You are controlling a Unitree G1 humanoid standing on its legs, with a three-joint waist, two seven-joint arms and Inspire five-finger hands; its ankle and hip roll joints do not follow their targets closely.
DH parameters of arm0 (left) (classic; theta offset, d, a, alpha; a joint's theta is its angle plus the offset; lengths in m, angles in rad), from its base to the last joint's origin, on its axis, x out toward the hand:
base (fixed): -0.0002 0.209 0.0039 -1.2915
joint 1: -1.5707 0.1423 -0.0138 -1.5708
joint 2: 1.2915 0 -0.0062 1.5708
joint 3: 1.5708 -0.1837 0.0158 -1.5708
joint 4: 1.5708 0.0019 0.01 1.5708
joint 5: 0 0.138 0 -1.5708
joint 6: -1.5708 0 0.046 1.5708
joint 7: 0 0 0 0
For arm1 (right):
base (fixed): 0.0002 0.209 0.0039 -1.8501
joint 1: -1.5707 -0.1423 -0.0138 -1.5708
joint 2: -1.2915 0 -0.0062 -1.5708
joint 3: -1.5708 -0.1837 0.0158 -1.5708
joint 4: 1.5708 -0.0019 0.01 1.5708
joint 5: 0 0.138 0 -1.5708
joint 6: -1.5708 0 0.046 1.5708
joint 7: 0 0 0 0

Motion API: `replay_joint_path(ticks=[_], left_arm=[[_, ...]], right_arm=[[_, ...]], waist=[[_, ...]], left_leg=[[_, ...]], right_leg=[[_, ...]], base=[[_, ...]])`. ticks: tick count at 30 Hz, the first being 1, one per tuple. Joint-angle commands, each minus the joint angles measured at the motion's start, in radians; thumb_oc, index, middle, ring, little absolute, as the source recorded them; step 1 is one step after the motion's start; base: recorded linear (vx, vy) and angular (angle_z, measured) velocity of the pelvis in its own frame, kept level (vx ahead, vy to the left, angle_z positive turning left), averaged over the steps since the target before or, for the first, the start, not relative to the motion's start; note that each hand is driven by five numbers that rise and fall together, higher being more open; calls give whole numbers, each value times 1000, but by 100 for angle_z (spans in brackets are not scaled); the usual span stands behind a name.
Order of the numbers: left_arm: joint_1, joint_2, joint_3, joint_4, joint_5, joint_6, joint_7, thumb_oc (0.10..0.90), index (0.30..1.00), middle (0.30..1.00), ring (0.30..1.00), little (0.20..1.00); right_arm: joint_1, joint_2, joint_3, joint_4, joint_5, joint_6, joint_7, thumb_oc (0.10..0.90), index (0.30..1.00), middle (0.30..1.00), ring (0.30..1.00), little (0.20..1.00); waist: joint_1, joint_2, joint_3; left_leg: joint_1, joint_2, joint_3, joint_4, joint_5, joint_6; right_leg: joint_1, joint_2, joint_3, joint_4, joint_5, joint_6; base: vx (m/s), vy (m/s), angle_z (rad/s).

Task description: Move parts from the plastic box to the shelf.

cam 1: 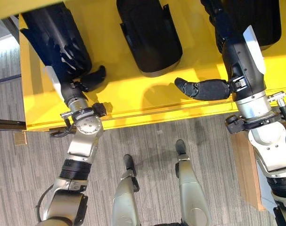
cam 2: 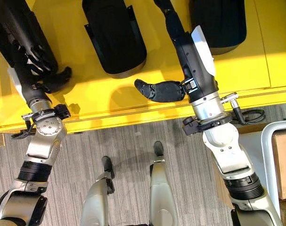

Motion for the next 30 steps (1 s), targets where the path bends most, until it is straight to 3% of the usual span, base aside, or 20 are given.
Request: replay_joint_path(ticks=[1, 8, 15, 18, 20, 22, 30], left_arm=[[19, -6, -24, -16, -84, -22, -54, 900, 1000, 1000, 1000, 1000], [67, -46, -26, -120, -99, -21, -88, 900, 1000, 1000, 1000, 1000], [68, 3, -31, -154, 69, 63, -103, 900, 1000, 1000, 1000, 1000], [55, 55, -49, -140, 201, 142, -187, 900, 1000, 1000, 1000, 1000], [58, 121, -71, -79, 262, 172, -229, 900, 1000, 1000, 1000, 1000], [67, 153, -71, -49, 253, 159, -236, 900, 1000, 1000, 1000, 1000], [149, 233, -104, -64, 328, 144, -401, 900, 1000, 1000, 1000, 1000]], right_arm=[[-76, 33, -74, -131, -6, -86, -49, 900, 1000, 1000, 1000, 1000], [-45, 42, -92, -136, -22, -92, -60, 900, 1000, 1000, 1000, 1000], [-23, 49, -94, -142, -19, -97, -69, 900, 1000, 1000, 1000, 1000], [-11, 49, -100, -141, -15, -109, -67, 900, 1000, 1000, 1000, 1000], [-15, 34, -102, -133, 6, -109, -59, 900, 1000, 1000, 1000, 1000], [-14, 17, -108, -132, 24, -105, -43, 900, 1000, 1000, 1000, 1000], [22, 1, -124, -146, 58, -87, 13, 900, 1000, 1000, 1000, 1000]], waist=[[-26, -38, -13], [-13, -38, -13], [-11, -36, -13], [-17, -31, -13], [-25, -20, -13], [-31, -8, -16], [-43, 41, -40]], left_leg=[[-34, 0, -28, -1, 13, 19], [-34, -6, -40, 0, 10, 24], [-28, -6, -37, -5, 11, 26], [-16, -7, -33, -10, 9, 25], [2, -6, -23, -13, 7, 24], [16, -7, -15, -17, 6, 24], [67, -23, -5, -43, 1, 27]], right_leg=[[69, 21, -73, 80, -164, -77], [80, 21, -85, 75, -166, -76], [88, 20, -90, 69, -164, -75], [96, 18, -90, 63, -160, -73], [103, 13, -86, 65, -160, -72], [107, 6, -81, 66, -161, -72], [133, -11, -65, 55, -163, -65]], base=[[0, 0, 0], [7, -39, 5], [2, -7, 1], [0, 0, 0], [40, 89, -7], [60, 140, -9], [60, 99, -6]])
